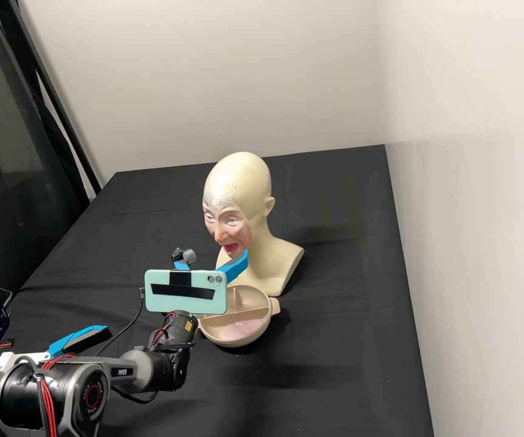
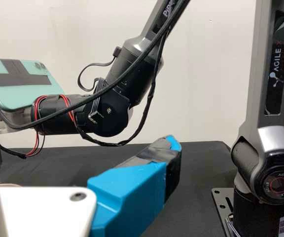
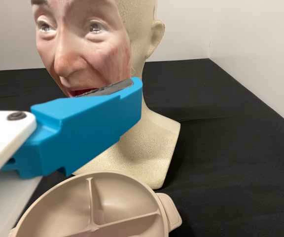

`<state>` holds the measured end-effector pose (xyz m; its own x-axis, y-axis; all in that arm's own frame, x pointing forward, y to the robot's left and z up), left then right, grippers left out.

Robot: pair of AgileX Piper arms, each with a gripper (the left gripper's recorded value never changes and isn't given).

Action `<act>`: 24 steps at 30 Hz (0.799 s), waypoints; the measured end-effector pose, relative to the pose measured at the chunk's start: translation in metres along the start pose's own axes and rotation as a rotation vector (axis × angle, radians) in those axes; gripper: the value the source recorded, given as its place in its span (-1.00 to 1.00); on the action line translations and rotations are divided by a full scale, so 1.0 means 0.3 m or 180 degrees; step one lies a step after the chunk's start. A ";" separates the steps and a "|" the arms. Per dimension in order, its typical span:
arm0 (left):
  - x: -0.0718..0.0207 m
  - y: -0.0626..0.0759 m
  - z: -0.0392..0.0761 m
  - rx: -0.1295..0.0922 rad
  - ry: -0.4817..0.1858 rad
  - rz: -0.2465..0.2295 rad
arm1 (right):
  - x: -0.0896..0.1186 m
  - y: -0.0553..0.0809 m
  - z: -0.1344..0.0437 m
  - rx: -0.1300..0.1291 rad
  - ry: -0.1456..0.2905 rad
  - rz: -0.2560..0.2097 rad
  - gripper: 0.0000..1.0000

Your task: Feed the grandma with a spoon

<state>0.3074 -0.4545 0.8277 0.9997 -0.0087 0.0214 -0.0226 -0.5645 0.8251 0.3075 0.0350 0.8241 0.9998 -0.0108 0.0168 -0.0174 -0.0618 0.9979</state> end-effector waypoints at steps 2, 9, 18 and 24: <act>0.000 0.000 0.000 0.0000 0.0000 0.0000 | 0.000 0.000 0.000 0.0000 0.0000 0.0000 1.00; 0.000 0.000 0.000 0.0000 0.0000 0.0000 | 0.000 0.000 0.000 0.0000 0.0000 0.0000 1.00; -0.027 -0.026 -0.044 0.0022 0.0117 -0.0110 | 0.000 0.000 0.000 0.0000 0.0000 0.0000 1.00; -0.066 -0.052 -0.119 -0.0082 0.0341 -0.0221 | 0.000 0.000 0.000 0.0000 0.0000 0.0000 1.00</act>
<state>0.2877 -0.4161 0.8347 0.9927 0.1187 0.0227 0.0453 -0.5393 0.8409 0.3075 0.0350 0.8241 0.9998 -0.0108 0.0168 -0.0174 -0.0618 0.9979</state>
